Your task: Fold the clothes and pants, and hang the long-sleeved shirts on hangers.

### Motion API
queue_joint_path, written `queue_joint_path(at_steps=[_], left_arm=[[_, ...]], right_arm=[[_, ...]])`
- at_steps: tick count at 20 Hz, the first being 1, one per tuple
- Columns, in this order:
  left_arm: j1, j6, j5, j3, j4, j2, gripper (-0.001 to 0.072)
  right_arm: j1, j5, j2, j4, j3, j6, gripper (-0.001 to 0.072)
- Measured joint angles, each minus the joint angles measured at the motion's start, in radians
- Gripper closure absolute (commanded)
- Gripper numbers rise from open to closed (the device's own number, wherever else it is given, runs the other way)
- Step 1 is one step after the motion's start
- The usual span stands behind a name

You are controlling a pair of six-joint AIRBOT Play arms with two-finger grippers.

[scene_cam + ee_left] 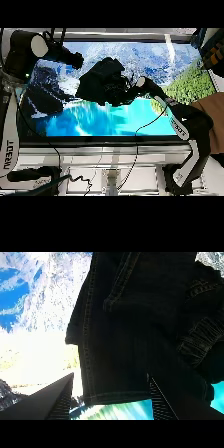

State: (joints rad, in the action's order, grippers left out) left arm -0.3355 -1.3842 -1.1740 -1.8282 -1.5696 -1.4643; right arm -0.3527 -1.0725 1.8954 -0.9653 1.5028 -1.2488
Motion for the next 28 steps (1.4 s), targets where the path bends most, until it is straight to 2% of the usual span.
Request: queue_joint_path(at_steps=[6,8,10,11,12,13,14,16,17,21,24,25,27,28], left_arm=[[0.0,0.0,-0.001,0.0,0.0,-0.001,0.0171],[0.0,0.0,-0.008,0.001,0.002,-0.007,0.0171],[0.0,0.0,-0.027,0.002,0.006,-0.02,0.0171],[0.0,0.0,-0.039,0.003,0.008,-0.027,0.0171],[0.0,0.0,-0.053,0.008,0.009,-0.033,0.0172],[0.0,0.0,-0.064,0.019,0.018,-0.038,0.0172],[0.001,0.0,-0.071,0.033,0.032,-0.041,0.0172],[0.001,0.0,-0.077,0.068,0.063,-0.043,0.0195],[0.0,0.0,-0.077,0.092,0.082,-0.041,0.0238],[0.004,0.002,-0.044,0.25,0.143,0.024,0.0238],[0.021,-0.013,0.051,0.445,0.248,0.121,0.0236],[0.026,-0.036,0.099,0.521,0.293,0.152,0.0217],[0.029,-0.109,0.192,0.658,0.373,0.184,0.0056],[0.026,-0.139,0.245,0.715,0.421,0.188,0.0023]], right_arm=[[-0.005,0.146,0.007,-0.021,0.0,-0.132,0.0037],[-0.011,0.185,0.008,-0.02,0.0,-0.152,0.0116],[-0.017,0.214,0.009,-0.015,-0.001,-0.176,0.013],[-0.019,0.225,0.009,-0.013,-0.001,-0.188,0.0178],[-0.02,0.231,0.01,-0.013,-0.001,-0.2,0.029],[-0.021,0.235,0.01,-0.014,-0.001,-0.208,0.0459],[-0.022,0.232,0.011,-0.016,-0.002,-0.217,0.0576],[-0.025,0.235,0.01,0.003,-0.001,-0.223,0.0674],[-0.025,0.237,0.01,0.009,-0.001,-0.228,0.0675],[-0.024,0.245,0.005,0.021,-0.001,-0.23,0.0675],[-0.023,0.249,0.003,0.026,-0.001,-0.231,0.0675],[-0.023,0.249,0.002,0.026,-0.001,-0.232,0.0675],[-0.023,0.251,0.002,0.027,-0.001,-0.232,0.0675],[-0.023,0.251,0.002,0.028,-0.001,-0.232,0.0675]])
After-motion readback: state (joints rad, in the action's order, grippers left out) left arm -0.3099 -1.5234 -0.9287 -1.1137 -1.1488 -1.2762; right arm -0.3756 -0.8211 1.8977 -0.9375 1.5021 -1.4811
